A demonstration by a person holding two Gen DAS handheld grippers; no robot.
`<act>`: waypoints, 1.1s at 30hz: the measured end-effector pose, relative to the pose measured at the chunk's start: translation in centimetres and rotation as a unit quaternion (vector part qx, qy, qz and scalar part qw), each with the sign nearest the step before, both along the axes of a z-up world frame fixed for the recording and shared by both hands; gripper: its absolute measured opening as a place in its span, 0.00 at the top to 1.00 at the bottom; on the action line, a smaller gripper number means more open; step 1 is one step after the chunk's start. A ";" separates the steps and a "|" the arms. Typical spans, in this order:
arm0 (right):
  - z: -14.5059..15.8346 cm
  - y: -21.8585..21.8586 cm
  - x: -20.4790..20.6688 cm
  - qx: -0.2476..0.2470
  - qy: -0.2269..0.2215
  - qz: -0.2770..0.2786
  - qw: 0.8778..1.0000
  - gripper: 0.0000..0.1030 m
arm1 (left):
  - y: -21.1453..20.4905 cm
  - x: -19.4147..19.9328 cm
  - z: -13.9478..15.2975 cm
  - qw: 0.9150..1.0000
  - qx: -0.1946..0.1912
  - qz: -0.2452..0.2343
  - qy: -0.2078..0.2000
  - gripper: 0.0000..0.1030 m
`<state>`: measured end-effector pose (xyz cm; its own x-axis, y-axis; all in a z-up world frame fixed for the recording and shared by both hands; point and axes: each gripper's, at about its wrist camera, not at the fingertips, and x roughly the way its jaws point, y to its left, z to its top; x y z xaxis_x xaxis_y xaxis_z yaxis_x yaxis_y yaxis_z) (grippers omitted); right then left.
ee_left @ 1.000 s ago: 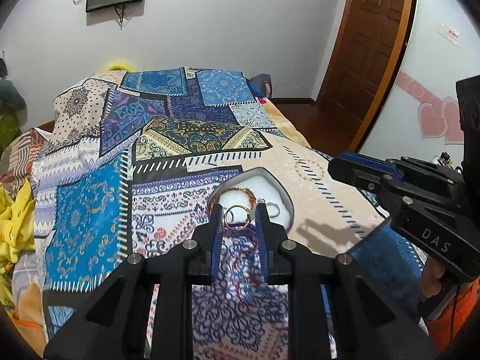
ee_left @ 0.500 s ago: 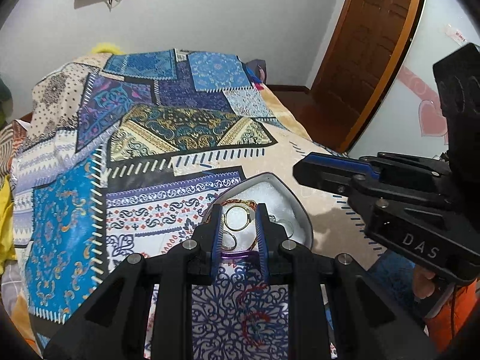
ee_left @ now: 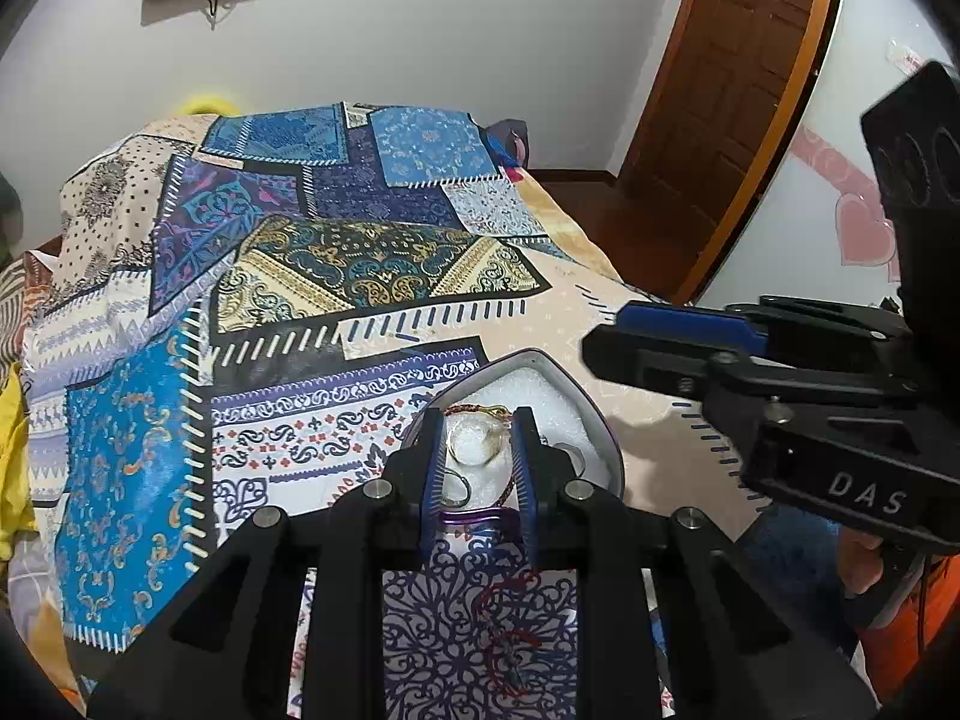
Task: Organize jewelry
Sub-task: 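Lower the hoop and ring into the purple tin and open both tools, then move both open tools back to the remaining jewelry on the quilt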
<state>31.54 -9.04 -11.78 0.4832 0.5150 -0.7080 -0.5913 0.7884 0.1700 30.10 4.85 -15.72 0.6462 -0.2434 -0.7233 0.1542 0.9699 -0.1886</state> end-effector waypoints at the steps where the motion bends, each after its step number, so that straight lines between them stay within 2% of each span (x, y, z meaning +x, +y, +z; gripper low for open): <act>1: 0.2 -0.1 -0.1 0.000 -0.004 -0.002 1.000 0.79 | 0.1 -0.2 0.3 1.000 -0.001 0.000 -0.002 0.79; 5: 1.3 -0.8 -1.1 0.002 -0.020 -0.011 1.000 0.79 | 0.3 -1.1 1.4 1.000 0.004 0.006 -0.012 0.70; 18: 3.5 -2.6 -5.9 -0.009 -0.069 -0.027 0.997 0.79 | 1.5 -6.0 4.2 0.999 0.020 0.024 -0.026 0.65; 27: 2.1 -3.1 -9.3 -0.026 -0.063 -0.026 0.997 0.79 | 2.1 -10.4 3.5 0.999 0.033 0.038 -0.004 0.65; 33: -0.4 -2.6 -10.7 -0.044 -0.031 -0.016 0.998 0.79 | 1.2 -12.9 2.7 0.998 0.049 0.028 0.003 0.65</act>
<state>20.86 -11.59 -12.17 0.5421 0.4362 -0.7182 -0.5726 0.8173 0.0641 17.22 6.09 -12.99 0.6529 -0.1341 -0.7455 0.0981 0.9909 -0.0923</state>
